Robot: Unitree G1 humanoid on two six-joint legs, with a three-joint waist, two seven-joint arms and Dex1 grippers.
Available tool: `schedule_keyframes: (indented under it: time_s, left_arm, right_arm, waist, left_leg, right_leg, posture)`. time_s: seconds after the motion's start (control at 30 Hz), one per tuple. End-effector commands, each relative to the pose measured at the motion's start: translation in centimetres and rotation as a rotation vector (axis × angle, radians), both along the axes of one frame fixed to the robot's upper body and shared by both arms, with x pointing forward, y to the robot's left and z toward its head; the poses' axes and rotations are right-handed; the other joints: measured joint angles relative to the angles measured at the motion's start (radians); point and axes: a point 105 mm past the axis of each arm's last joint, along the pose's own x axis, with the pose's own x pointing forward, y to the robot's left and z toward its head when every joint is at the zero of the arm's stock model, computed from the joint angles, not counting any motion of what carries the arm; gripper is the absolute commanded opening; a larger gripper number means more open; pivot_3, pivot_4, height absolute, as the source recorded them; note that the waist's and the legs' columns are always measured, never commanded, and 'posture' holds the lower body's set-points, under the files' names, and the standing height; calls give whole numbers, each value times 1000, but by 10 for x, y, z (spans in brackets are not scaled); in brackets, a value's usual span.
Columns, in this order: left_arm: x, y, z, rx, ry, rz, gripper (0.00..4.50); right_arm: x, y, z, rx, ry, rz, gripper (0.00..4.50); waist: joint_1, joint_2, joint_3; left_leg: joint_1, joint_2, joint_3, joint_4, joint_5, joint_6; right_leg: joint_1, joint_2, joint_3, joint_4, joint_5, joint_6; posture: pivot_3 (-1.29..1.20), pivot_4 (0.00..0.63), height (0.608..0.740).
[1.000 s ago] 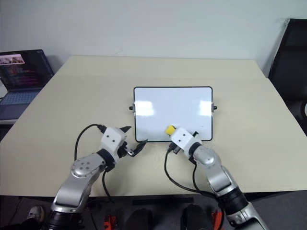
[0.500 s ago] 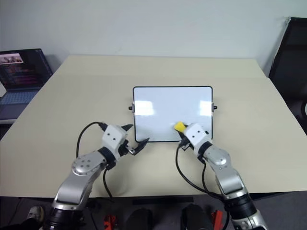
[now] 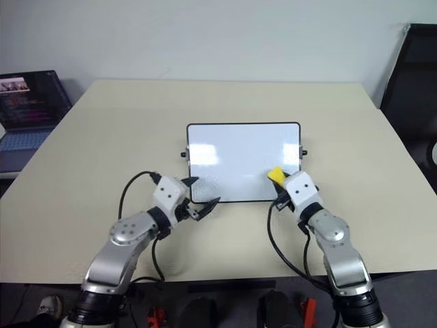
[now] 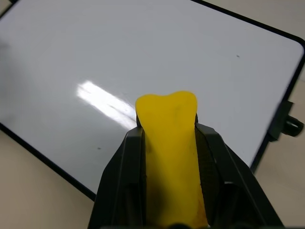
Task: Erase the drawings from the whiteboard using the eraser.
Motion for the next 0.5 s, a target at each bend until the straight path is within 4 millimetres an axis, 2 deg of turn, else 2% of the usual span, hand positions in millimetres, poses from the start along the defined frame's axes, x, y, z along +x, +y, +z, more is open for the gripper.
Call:
schedule_keyframes:
  time_s: [0.03,0.17,0.23,0.37,0.5]
  left_arm:
    - [7,-16,28,-41,-78,-93,4500]
    - [4,-45,41,-118,-52,-283,4500]
    - [0,-60,47,-162,-34,-386,4500]
    - [-6,-78,50,-161,2,-546,4500]
    - [-9,-83,43,-97,29,-630,4500]
  right_arm:
    - [-1,-42,22,16,-35,-171,1066]
    - [-3,-86,24,20,19,-328,1066]
    - [-5,-100,22,37,60,-372,1066]
    - [-7,-112,6,107,177,-428,1066]
    - [-7,-117,-8,179,276,-471,1066]
  waist:
    - [1,0,0]
    - [10,0,0]
    - [10,0,0]
    - [-4,0,0]
    - [-7,0,0]
  left_leg:
    - [0,0,0,0,0,0]
    - [0,-1,0,1,0,0]
    - [0,-1,1,0,0,0]
    - [0,0,1,0,0,0]
    - [1,0,0,0,0,0]
  right_leg:
    - [0,0,0,0,0,0]
    - [0,0,0,0,0,0]
    - [0,0,0,0,0,0]
    - [0,1,1,0,0,0]
    - [0,2,1,2,0,0]
  posture:
    - [0,150,740]
    - [0,150,740]
    - [0,150,740]
    - [0,150,740]
    - [0,150,740]
